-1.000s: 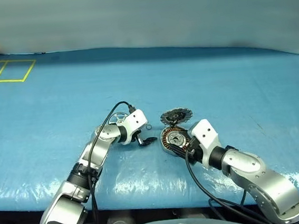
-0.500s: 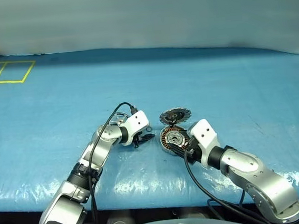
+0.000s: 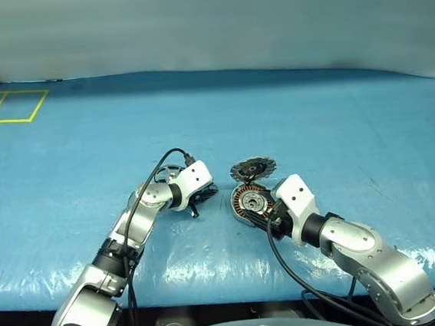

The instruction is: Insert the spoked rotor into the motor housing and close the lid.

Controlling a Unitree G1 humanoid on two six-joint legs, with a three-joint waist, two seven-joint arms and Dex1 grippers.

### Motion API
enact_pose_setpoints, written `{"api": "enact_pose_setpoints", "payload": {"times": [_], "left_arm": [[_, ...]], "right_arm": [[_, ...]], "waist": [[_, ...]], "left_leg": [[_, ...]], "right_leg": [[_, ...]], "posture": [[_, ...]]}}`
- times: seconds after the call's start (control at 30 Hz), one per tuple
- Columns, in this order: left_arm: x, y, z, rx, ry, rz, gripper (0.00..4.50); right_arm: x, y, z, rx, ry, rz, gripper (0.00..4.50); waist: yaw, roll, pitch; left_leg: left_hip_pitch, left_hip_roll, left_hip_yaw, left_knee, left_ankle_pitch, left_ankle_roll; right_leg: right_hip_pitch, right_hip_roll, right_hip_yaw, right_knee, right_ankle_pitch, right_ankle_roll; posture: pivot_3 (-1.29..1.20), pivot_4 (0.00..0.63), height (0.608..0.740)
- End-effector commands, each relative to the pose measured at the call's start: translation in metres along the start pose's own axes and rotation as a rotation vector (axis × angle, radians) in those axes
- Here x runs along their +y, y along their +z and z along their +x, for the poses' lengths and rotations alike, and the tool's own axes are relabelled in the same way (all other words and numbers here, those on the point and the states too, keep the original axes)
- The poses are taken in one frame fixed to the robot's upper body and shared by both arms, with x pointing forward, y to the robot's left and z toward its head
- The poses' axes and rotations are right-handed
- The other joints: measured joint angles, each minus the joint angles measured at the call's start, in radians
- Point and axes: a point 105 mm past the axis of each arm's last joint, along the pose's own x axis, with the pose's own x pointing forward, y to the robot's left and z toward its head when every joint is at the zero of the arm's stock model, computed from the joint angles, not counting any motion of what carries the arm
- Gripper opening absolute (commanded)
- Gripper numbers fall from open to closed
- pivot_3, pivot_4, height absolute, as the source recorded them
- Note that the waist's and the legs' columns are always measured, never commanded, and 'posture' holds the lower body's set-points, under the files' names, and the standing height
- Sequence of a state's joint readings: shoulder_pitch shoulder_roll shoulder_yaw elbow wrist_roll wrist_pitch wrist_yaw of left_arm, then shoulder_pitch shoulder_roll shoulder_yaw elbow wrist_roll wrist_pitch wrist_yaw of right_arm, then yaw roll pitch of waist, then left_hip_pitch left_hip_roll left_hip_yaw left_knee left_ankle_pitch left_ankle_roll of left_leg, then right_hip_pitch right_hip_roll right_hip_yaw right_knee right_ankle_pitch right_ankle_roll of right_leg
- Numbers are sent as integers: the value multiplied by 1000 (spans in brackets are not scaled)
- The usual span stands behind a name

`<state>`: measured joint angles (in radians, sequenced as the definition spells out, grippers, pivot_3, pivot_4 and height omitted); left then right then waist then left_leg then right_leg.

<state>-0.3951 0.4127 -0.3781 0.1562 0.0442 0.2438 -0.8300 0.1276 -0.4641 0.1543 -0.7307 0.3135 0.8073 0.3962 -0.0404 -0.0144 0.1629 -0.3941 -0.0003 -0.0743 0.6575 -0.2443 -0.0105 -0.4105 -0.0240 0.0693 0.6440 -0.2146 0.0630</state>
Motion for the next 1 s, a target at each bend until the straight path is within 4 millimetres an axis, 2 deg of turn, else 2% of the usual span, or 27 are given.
{"api": "enact_pose_setpoints", "payload": {"times": [0.03, 0.2, 0.4, 0.53, 0.6, 0.7, 1.0], "left_arm": [[-3, 6, -14, -85, -14, 20, 645], [-16, 34, -42, -316, -93, 45, 645], [-25, 66, -51, -484, -119, 47, 645], [-38, 73, -31, -438, -186, 107, 645], [-45, 70, -15, -380, -220, 148, 645], [-44, 63, 5, -297, -225, 190, 645], [-43, 70, 25, -298, -270, 218, 645]], "right_arm": [[4, 21, -9, -117, 29, -14, 3196], [0, 25, -25, -169, 35, 4, 3196], [-8, 20, -35, -160, 4, 12, 3196], [-9, 15, -41, -139, 5, 26, 3196], [-8, 12, -42, -124, 3, 32, 3196], [-5, 11, -42, -119, 5, 31, 3196], [14, 1, -40, -90, 18, 53, 3196]], "waist": [[5, 0, 0], [7, 0, 1], [16, 0, 1], [16, 0, 1], [18, 0, 1], [19, 0, 1], [16, 0, 1]], "left_leg": [[-1, 0, 0, 0, 0, 0], [-3, 0, 0, -2, 0, 0], [-2, 0, 0, 0, 0, 0], [-2, -1, 0, 0, 0, 0], [-2, -1, 0, 0, 0, 0], [-2, -2, 0, 2, 0, 0], [-2, -1, 0, 1, 0, 0]], "right_leg": [[-1, 0, 0, 0, 0, 0], [-3, -1, -1, -1, 0, 1], [-1, -2, -1, -1, -1, -1], [-1, -1, 0, -1, -1, -1], [0, -1, 0, -1, -1, -1], [0, -1, 0, -1, -1, 0], [0, 0, 0, -1, -1, 0]], "posture": [[0, 150, 740], [0, 150, 740], [0, 150, 740], [0, 150, 740], [0, 150, 740], [0, 150, 740], [0, 150, 740]]}}
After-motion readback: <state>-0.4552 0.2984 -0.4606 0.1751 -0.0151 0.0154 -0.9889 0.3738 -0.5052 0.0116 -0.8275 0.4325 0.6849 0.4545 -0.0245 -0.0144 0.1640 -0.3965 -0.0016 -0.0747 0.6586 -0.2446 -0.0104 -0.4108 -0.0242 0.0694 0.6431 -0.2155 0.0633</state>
